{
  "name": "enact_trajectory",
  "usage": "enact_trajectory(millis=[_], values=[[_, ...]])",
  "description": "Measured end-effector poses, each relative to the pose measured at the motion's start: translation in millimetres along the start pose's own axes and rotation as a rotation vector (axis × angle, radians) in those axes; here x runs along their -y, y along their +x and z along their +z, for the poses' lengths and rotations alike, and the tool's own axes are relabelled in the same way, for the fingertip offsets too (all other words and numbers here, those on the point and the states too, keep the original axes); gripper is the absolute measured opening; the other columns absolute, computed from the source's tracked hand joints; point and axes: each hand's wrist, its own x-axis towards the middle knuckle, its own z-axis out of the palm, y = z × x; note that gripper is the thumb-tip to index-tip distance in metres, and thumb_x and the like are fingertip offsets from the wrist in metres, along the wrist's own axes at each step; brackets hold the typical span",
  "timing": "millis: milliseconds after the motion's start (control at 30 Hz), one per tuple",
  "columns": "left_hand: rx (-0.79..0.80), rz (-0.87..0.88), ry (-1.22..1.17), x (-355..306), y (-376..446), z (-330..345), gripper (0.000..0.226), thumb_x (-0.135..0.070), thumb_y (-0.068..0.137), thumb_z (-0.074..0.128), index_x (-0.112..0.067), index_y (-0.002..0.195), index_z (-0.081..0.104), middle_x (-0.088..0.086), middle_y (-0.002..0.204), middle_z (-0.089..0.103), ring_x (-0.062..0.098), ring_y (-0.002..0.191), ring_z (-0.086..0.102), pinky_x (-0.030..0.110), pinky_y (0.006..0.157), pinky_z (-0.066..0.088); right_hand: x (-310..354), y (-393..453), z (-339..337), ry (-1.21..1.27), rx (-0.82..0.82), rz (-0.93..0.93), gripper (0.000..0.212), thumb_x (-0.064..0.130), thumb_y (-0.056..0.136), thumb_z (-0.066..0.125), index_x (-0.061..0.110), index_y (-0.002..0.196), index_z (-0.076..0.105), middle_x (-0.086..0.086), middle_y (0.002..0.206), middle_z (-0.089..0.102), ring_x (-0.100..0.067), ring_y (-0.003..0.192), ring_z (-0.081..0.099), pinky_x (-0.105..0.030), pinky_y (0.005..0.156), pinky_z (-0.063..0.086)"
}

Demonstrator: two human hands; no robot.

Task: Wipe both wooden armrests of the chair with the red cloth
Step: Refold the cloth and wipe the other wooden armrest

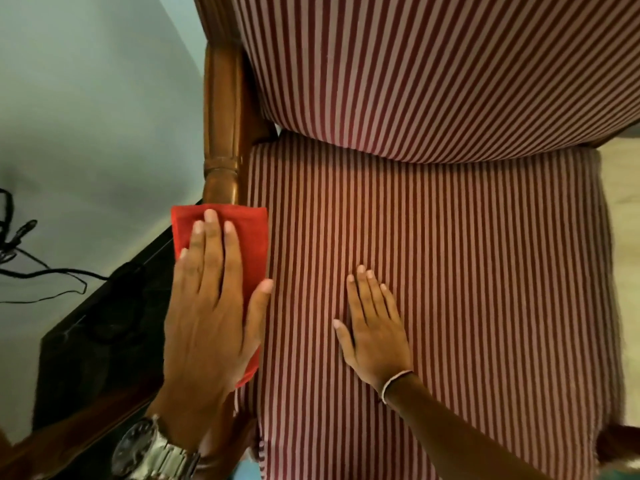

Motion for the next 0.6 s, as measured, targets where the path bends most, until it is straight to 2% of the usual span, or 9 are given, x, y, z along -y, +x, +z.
enact_trajectory(millis=[100, 233, 333, 467, 600], values=[[-0.006, 0.047, 0.033, 5.6, 35.6, -3.6, 0.065, -0.035, 0.105, 0.028, -0.003, 0.159, 0.01, 0.018, 0.169, 0.006, 0.029, 0.158, 0.005, 0.052, 0.128, 0.015, 0.9, 2.2, 0.2, -0.016, 0.014, 0.014, 0.071, 0.053, 0.105, 0.025, 0.01, 0.162, 0.022, -0.012, 0.172, 0.017, -0.024, 0.161, 0.013, -0.041, 0.131, 0.008], [0.006, 0.051, -0.014, 9.7, 81.1, -15.0, 0.063, -0.032, 0.107, 0.024, -0.005, 0.16, 0.003, 0.016, 0.17, -0.001, 0.027, 0.158, -0.002, 0.05, 0.129, 0.012, 4.1, 3.9, 0.8, -0.022, 0.02, 0.014, 0.071, 0.053, 0.105, 0.025, 0.01, 0.161, 0.024, -0.012, 0.171, 0.019, -0.024, 0.16, 0.014, -0.041, 0.131, 0.009], [0.019, 0.018, -0.064, 0.4, 48.5, -12.6, 0.061, -0.028, 0.107, 0.025, -0.003, 0.159, 0.007, 0.016, 0.169, 0.003, 0.028, 0.158, 0.001, 0.051, 0.129, 0.014, -0.9, 2.0, -0.9, -0.044, 0.021, 0.026, 0.071, 0.053, 0.104, 0.029, 0.009, 0.161, 0.026, -0.012, 0.171, 0.02, -0.025, 0.16, 0.016, -0.041, 0.131, 0.01], [0.093, 0.034, 0.047, 6.4, -25.6, -10.0, 0.061, -0.028, 0.104, 0.023, 0.004, 0.156, 0.017, 0.023, 0.166, 0.012, 0.037, 0.156, 0.014, 0.058, 0.122, 0.027, 2.1, 2.3, 1.7, -0.033, -0.008, 0.024, 0.071, 0.053, 0.105, 0.027, 0.01, 0.161, 0.026, -0.012, 0.171, 0.02, -0.024, 0.16, 0.014, -0.04, 0.132, 0.007], [0.079, -0.055, 0.082, -5.4, -2.4, -6.7, 0.063, -0.031, 0.105, 0.023, 0.004, 0.157, 0.015, 0.025, 0.166, 0.013, 0.04, 0.155, 0.015, 0.055, 0.124, 0.021, 0.0, 4.3, 3.7, -0.029, -0.024, 0.022, 0.071, 0.053, 0.105, 0.029, 0.01, 0.161, 0.025, -0.011, 0.171, 0.019, -0.025, 0.16, 0.015, -0.042, 0.131, 0.012]])
